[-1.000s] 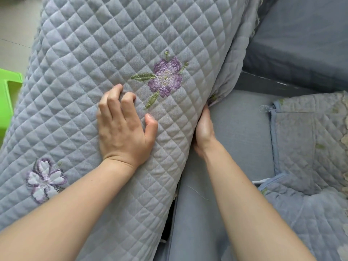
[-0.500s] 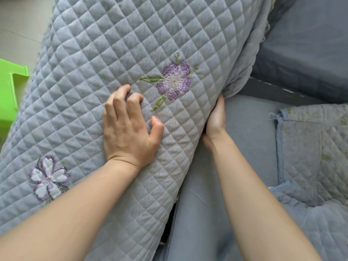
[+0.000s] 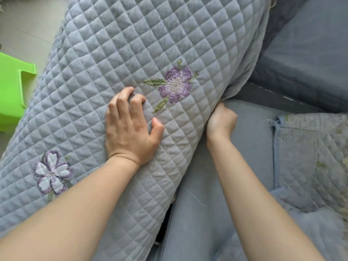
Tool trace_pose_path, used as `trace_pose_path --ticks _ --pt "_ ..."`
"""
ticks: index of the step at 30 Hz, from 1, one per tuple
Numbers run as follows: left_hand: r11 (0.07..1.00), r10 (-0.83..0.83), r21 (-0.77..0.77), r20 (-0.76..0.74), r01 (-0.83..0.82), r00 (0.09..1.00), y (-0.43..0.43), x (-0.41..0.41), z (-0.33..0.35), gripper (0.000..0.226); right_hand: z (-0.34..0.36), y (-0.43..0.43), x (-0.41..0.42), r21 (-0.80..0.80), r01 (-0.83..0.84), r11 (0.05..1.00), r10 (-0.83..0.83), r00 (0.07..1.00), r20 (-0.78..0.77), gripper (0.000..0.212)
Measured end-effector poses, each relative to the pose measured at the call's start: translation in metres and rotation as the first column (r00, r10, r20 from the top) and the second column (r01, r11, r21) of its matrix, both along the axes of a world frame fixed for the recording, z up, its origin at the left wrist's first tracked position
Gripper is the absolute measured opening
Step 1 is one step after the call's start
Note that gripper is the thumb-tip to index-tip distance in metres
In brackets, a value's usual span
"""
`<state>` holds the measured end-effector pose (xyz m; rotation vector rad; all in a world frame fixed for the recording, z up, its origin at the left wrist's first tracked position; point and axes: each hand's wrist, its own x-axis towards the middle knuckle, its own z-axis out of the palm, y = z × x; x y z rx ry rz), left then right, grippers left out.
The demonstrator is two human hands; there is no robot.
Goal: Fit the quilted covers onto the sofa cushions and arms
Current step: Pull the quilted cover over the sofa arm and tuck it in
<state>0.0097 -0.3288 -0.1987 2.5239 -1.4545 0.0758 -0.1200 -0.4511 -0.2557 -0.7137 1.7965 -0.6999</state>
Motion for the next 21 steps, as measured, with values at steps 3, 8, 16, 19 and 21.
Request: trace_pose_path --ticks 3,8,16,19,21 --pt "1.0 0.002 -0.001 0.011 -0.002 1.0 0.0 0.001 -0.002 0.051 -0.003 0.009 -0.013 -0.036 -0.037 0.999 0.044 0.975 0.218 0.029" --pt "1.0 -0.002 -0.01 0.013 0.002 1.0 0.0 0.0 -0.003 0.05 -0.009 0.013 -0.003 0.018 -0.05 0.999 0.028 0.785 0.619 0.044" --pt "1.0 -0.02 -0.019 0.037 0.021 0.999 0.001 0.0 -0.004 0.048 -0.006 -0.028 -0.001 0.135 -0.295 0.946 0.11 0.684 0.721 0.063" --pt "0.999 -0.031 -0.009 0.042 0.031 0.999 0.001 0.0 -0.003 0.049 -0.006 -0.035 0.0 0.188 -0.328 0.926 0.101 0.694 0.713 0.068" --pt "0.999 -0.045 -0.01 0.051 0.045 0.998 0.003 0.0 -0.003 0.048 -0.008 -0.041 0.004 0.232 -0.327 0.916 0.066 0.694 0.717 0.072"
